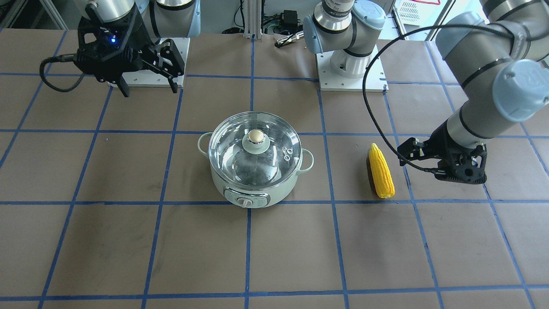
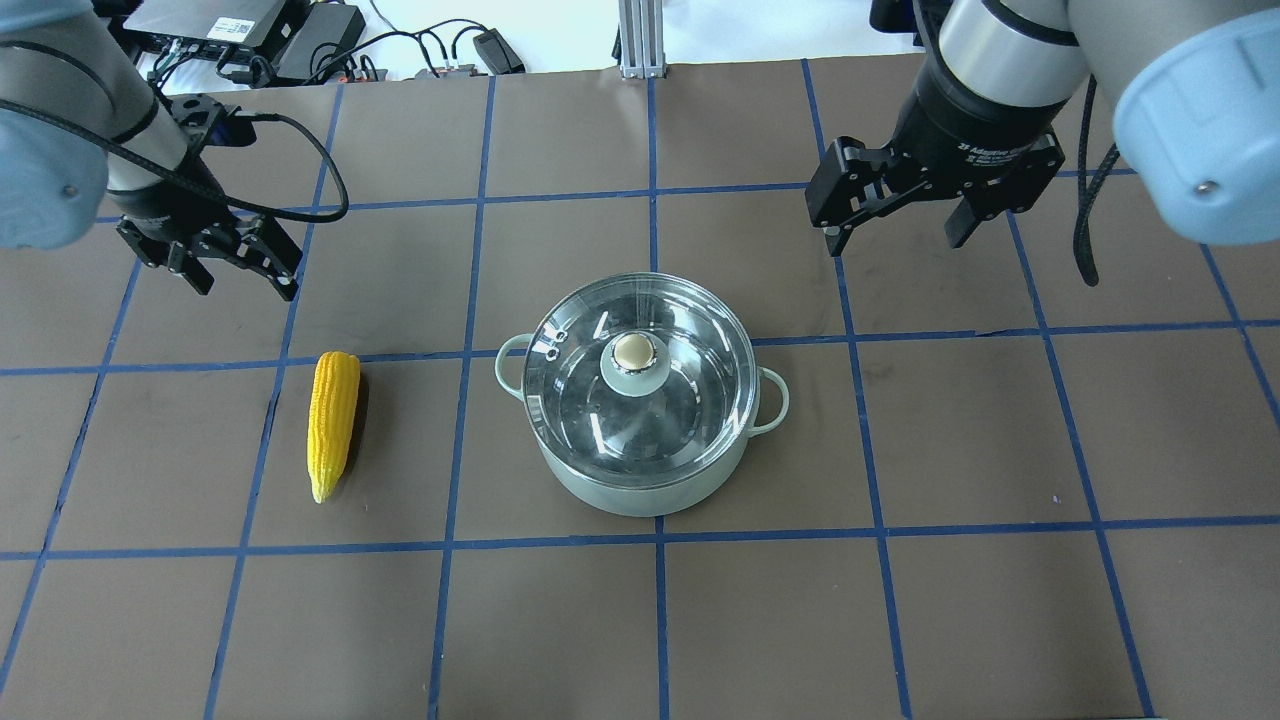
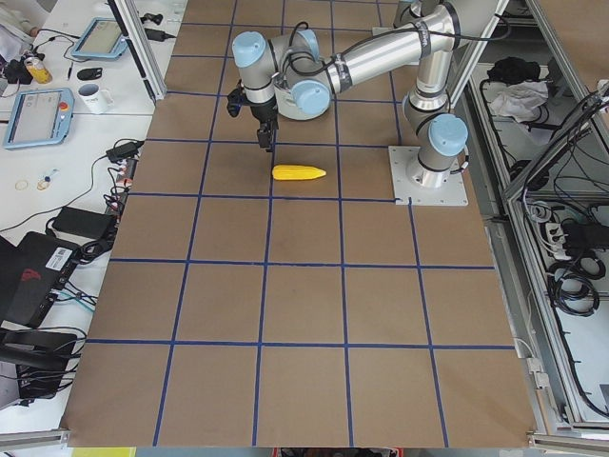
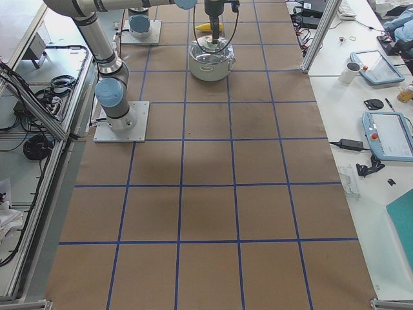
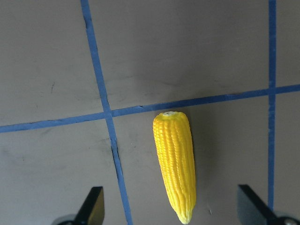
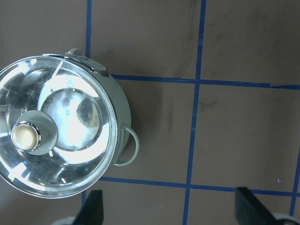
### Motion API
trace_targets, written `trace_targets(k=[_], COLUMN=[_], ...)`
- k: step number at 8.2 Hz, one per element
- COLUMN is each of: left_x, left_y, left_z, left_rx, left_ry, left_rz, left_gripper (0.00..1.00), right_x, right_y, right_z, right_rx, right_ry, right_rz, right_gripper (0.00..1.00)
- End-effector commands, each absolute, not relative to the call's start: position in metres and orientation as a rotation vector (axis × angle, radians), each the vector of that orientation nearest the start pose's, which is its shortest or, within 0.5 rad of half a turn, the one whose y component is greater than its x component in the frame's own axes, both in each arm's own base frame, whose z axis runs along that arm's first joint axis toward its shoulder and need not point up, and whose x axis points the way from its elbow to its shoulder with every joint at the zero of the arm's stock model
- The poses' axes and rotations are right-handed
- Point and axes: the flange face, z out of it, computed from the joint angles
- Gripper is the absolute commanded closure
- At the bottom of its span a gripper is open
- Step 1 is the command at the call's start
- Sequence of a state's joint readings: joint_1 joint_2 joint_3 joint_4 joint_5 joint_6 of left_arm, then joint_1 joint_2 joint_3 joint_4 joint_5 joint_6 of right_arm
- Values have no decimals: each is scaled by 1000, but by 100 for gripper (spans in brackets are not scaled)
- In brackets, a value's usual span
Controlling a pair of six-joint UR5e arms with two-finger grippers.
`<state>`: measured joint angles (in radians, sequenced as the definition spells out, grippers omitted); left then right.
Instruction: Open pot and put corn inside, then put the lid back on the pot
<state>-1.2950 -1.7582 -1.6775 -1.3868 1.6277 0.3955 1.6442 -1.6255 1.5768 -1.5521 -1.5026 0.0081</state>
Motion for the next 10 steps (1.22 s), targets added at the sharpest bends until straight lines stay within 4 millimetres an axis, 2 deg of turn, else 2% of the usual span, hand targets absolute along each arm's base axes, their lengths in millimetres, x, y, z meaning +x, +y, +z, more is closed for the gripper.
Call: trace_targets(k=[1, 2, 4, 5, 6, 7, 8, 9, 10], left_x=[28, 25, 25, 26, 27, 26, 23, 21, 21], left_y=[-570, -572, -576, -576, -577, -572, -564, -559, -556], left_z=[289, 278, 243, 231, 224, 217, 200, 193, 190], left_rx=[201, 196, 198, 190, 208, 196, 186, 184, 184], left_ry=[3136, 3183, 3200, 3194, 3191, 3194, 3201, 3200, 3199], left_rz=[272, 283, 372, 412, 433, 469, 513, 538, 553], left_gripper=[0, 0, 0, 0, 0, 0, 0, 0, 0], right_x=[172, 165, 167, 171, 187, 230, 278, 312, 338], right_y=[-476, -476, -481, -495, -505, -511, -507, -513, -508], right_z=[477, 473, 469, 458, 449, 434, 417, 396, 380], right_rx=[-84, -94, -77, -10, 249, 249, 212, 307, 301], right_ry=[3105, 3140, 3137, 3131, 3121, 3112, 3104, 3070, 3069], right_rz=[107, 144, 133, 91, 30, -38, -72, -131, -127], right_gripper=[0, 0, 0, 0, 0, 0, 0, 0, 0])
